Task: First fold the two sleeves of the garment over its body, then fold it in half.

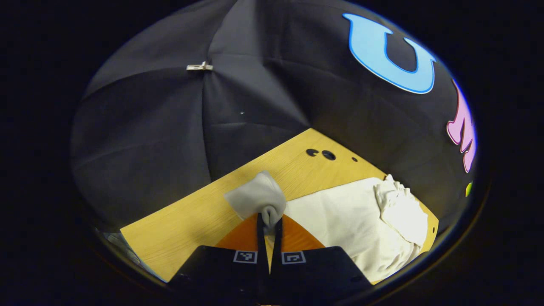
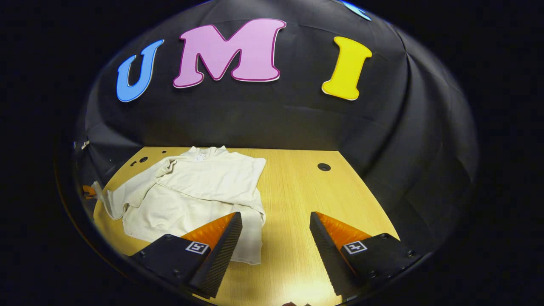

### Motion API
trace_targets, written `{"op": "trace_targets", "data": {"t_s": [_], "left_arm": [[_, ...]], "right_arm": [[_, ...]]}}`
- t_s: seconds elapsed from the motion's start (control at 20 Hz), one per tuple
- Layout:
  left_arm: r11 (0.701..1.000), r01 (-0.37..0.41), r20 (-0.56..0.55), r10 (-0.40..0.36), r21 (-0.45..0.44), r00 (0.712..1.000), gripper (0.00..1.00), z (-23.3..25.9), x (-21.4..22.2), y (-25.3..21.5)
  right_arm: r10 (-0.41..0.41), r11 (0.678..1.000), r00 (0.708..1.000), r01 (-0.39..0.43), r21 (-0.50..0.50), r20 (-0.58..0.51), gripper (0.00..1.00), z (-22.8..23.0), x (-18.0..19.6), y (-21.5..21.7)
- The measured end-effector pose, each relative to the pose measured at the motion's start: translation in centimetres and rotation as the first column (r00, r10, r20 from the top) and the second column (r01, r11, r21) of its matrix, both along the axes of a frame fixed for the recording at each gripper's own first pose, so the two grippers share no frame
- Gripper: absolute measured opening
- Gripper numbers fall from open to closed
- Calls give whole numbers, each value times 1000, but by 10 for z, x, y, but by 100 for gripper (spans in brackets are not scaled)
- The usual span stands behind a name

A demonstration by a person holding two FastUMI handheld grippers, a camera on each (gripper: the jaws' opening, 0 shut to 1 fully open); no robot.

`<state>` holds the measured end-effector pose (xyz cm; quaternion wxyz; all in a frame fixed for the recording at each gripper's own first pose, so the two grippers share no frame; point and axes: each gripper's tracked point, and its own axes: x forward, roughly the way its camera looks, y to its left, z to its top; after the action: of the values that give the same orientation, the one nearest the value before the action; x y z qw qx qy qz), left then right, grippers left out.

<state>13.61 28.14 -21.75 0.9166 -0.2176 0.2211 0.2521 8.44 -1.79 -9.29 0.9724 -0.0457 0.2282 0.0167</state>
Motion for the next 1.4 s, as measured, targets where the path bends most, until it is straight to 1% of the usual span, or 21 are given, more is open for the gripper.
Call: {"op": "trace_targets", "data": {"t_s": [0.1,0.25,0.35,0.45,0.6,0.85,1.0,1.15,1.25,1.4], "left_arm": [[999,41,0,-41,22,999,6,13,26,-14],[996,83,38,-83,16,996,6,36,72,-44],[991,125,40,-126,38,991,6,47,100,-67],[980,184,33,-187,69,982,6,57,127,-92],[959,262,56,-268,105,962,6,76,165,-133],[925,357,77,-369,131,926,6,100,211,-198],[893,421,81,-437,159,896,6,109,231,-239],[851,499,66,-514,164,855,6,105,246,-293],[816,557,71,-571,153,818,6,103,252,-337],[751,639,68,-655,167,752,6,98,262,-394]], "right_arm": [[-10,1000,1000,11,19,-16,98,-6,1,-2],[-30,998,999,31,54,-22,98,-12,6,-7],[-28,998,999,30,59,-34,98,-20,6,-10],[-26,998,999,29,59,-36,98,-23,8,-13],[-44,997,998,47,67,-41,98,-29,9,-26],[-91,992,994,96,87,-61,98,-39,12,-46],[-96,990,994,101,101,-54,98,-39,17,-50],[-89,990,995,94,109,-49,97,-41,22,-51],[-82,990,995,87,109,-51,97,-43,23,-50],[-75,990,995,81,119,-58,97,-45,26,-49]]}}
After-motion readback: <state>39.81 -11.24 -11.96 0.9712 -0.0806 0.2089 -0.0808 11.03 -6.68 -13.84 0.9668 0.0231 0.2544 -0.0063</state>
